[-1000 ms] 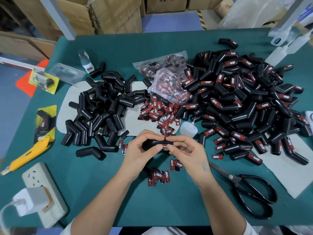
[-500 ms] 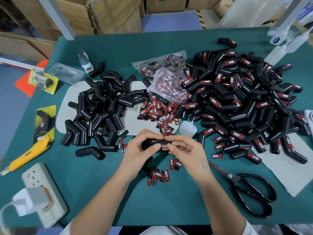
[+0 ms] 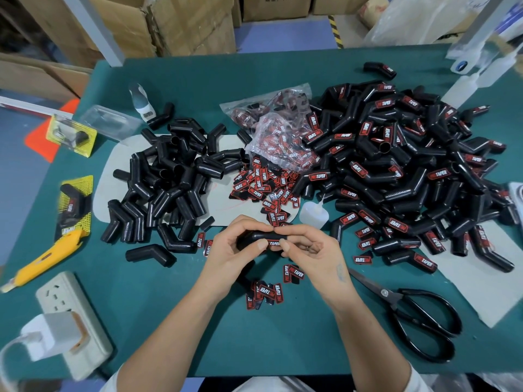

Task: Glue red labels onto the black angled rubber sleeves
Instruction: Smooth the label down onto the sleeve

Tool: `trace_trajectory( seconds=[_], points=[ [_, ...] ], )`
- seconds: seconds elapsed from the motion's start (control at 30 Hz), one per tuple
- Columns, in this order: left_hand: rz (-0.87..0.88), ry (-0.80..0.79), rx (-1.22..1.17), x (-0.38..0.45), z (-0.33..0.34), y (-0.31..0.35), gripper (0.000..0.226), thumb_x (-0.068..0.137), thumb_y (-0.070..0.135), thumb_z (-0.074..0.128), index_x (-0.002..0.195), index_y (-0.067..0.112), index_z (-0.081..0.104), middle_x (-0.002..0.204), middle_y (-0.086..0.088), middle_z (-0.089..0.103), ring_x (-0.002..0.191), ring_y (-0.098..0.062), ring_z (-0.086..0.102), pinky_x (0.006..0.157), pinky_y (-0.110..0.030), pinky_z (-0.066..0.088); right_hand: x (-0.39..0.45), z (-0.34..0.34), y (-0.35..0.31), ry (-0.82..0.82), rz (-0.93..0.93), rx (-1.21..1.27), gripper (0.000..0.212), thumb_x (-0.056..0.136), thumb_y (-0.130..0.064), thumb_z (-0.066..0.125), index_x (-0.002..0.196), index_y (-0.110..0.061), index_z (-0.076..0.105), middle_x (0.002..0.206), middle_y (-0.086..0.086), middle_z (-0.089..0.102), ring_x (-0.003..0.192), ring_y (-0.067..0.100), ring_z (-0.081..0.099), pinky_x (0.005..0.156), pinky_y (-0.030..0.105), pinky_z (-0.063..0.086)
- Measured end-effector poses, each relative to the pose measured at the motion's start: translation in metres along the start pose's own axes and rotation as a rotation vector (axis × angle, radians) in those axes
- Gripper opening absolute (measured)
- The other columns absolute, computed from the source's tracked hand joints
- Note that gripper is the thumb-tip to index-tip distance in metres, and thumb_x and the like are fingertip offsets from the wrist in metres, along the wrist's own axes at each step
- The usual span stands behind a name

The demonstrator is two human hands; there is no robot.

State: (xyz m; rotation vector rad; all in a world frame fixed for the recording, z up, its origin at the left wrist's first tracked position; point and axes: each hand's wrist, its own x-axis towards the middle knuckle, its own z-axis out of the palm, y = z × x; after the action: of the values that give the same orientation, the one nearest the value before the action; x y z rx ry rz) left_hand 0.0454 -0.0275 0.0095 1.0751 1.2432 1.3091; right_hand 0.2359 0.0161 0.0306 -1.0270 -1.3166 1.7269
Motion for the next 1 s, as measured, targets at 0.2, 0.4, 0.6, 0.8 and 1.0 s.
trace_trajectory(
  seconds=[0.2, 0.4, 0.6, 0.8, 1.0],
  points=[
    [-0.001, -0.002, 0.003, 0.0003, 0.0, -0.0003, 0.023, 0.093, 0.019, 0.072, 0.115, 0.02, 0.077, 0.112, -0.01, 0.067, 0.11, -0.034, 0.066, 0.097, -0.041, 0.055, -0.0002, 0.0, -0.0016, 0.001, -0.001, -0.01, 0.026, 0.094, -0.014, 0.072, 0.109, -0.035, 0.079, 0.094, 0.003, 0.081, 0.09, 0.008, 0.076, 0.084, 0.017, 0.054],
    [0.006, -0.005, 0.004, 0.0004, -0.0004, 0.0002, 0.023, 0.093, 0.02, 0.072, 0.115, 0.021, 0.076, 0.113, -0.012, 0.067, 0.11, -0.034, 0.065, 0.098, -0.039, 0.054, 0.0003, -0.0003, 0.0, 0.006, 0.0, -0.007, 0.025, 0.095, -0.013, 0.072, 0.11, -0.031, 0.079, 0.095, 0.005, 0.081, 0.091, 0.01, 0.076, 0.085, 0.018, 0.055],
    [-0.007, -0.008, 0.011, 0.0004, 0.0, -0.0004, 0.023, 0.093, 0.019, 0.071, 0.115, 0.021, 0.076, 0.112, -0.01, 0.067, 0.11, -0.034, 0.065, 0.098, -0.048, 0.053, -0.0003, 0.0006, -0.0008, 0.006, 0.005, -0.002, 0.023, 0.094, -0.015, 0.071, 0.11, -0.03, 0.079, 0.094, 0.005, 0.081, 0.091, 0.01, 0.076, 0.085, 0.018, 0.054],
    [-0.002, -0.015, 0.028, 0.0001, -0.0019, -0.0017, 0.024, 0.095, 0.02, 0.07, 0.118, 0.018, 0.075, 0.112, -0.007, 0.067, 0.11, -0.033, 0.066, 0.099, -0.05, 0.054, -0.0003, 0.0008, -0.0021, 0.007, 0.002, -0.001, 0.024, 0.094, -0.015, 0.071, 0.11, -0.032, 0.079, 0.094, 0.004, 0.081, 0.089, 0.008, 0.075, 0.084, 0.018, 0.055],
    [-0.006, -0.017, 0.043, 0.0001, -0.0022, -0.0031, 0.025, 0.095, 0.019, 0.069, 0.12, 0.017, 0.075, 0.114, -0.007, 0.067, 0.112, -0.036, 0.065, 0.101, -0.059, 0.051, 0.0001, 0.0007, -0.0004, 0.014, 0.01, -0.003, 0.023, 0.094, -0.017, 0.071, 0.11, -0.032, 0.079, 0.096, 0.006, 0.081, 0.095, 0.015, 0.076, 0.085, 0.021, 0.056]
  ],
)
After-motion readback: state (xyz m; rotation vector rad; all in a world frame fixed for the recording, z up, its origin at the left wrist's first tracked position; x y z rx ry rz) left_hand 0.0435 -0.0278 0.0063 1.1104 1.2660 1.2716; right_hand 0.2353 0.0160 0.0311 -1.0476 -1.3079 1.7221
